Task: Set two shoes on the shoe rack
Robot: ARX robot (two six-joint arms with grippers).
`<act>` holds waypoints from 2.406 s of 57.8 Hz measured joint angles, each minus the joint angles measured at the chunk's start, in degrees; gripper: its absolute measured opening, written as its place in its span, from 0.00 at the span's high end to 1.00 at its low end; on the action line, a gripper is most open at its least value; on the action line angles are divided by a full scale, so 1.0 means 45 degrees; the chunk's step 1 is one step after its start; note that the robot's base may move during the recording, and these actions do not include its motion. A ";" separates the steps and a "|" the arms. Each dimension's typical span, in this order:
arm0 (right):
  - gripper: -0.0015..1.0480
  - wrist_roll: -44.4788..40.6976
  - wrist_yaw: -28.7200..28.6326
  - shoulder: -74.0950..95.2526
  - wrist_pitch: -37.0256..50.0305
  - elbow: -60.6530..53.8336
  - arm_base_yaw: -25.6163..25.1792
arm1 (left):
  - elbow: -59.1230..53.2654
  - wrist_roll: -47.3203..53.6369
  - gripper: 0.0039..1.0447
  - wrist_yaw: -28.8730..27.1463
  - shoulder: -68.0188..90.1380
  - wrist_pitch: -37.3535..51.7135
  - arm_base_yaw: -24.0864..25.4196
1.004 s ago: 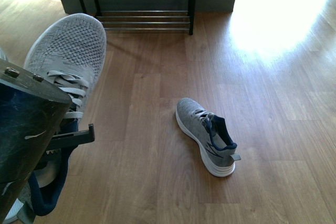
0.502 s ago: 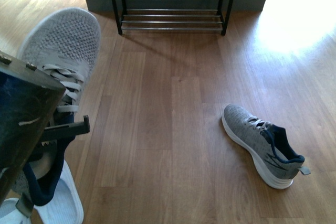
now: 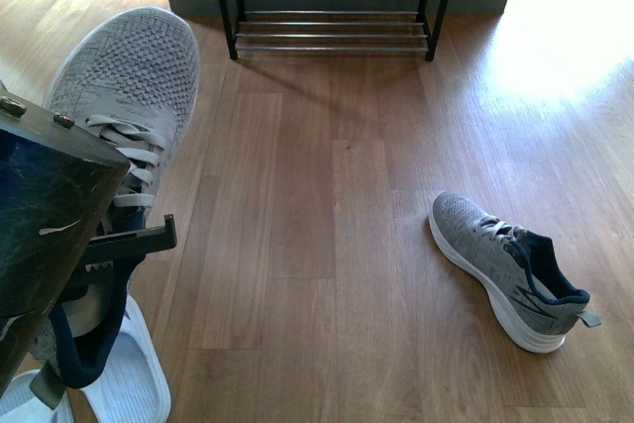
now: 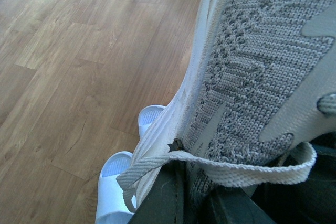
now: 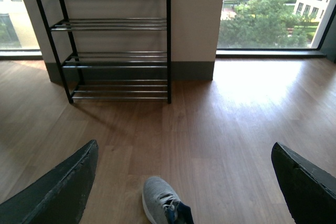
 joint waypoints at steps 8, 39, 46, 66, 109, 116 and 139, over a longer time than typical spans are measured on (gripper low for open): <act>0.09 0.0000 0.0005 0.0000 0.0000 0.0000 0.0000 | 0.0000 -0.0005 0.98 -0.0015 0.0000 0.0000 0.0000; 0.09 -0.0869 -0.2579 0.1428 -0.1161 0.0593 -0.0539 | 0.0000 -0.0010 0.98 -0.0029 0.0000 0.0000 -0.0024; 0.09 -0.2346 -0.3895 0.5280 0.0369 0.1297 0.0291 | 0.0000 -0.0005 0.98 -0.0005 0.0000 0.0000 -0.0034; 0.09 -0.4648 -0.3463 1.9258 0.6543 0.4376 0.2297 | 0.0000 -0.0005 0.98 -0.0005 0.0000 0.0000 -0.0034; 0.09 -0.4614 -0.2395 2.8953 0.6878 1.0044 -0.0369 | 0.0000 -0.0005 0.98 -0.0005 0.0000 0.0000 -0.0034; 0.09 -0.4935 -0.2361 2.9764 0.6722 1.0467 -0.0724 | 0.0000 0.0000 0.98 -0.0005 0.0000 0.0000 -0.0034; 0.09 -0.5178 -0.2239 3.1362 0.6135 1.2046 -0.1375 | 0.0000 -0.0005 0.98 -0.0005 0.0000 0.0000 -0.0034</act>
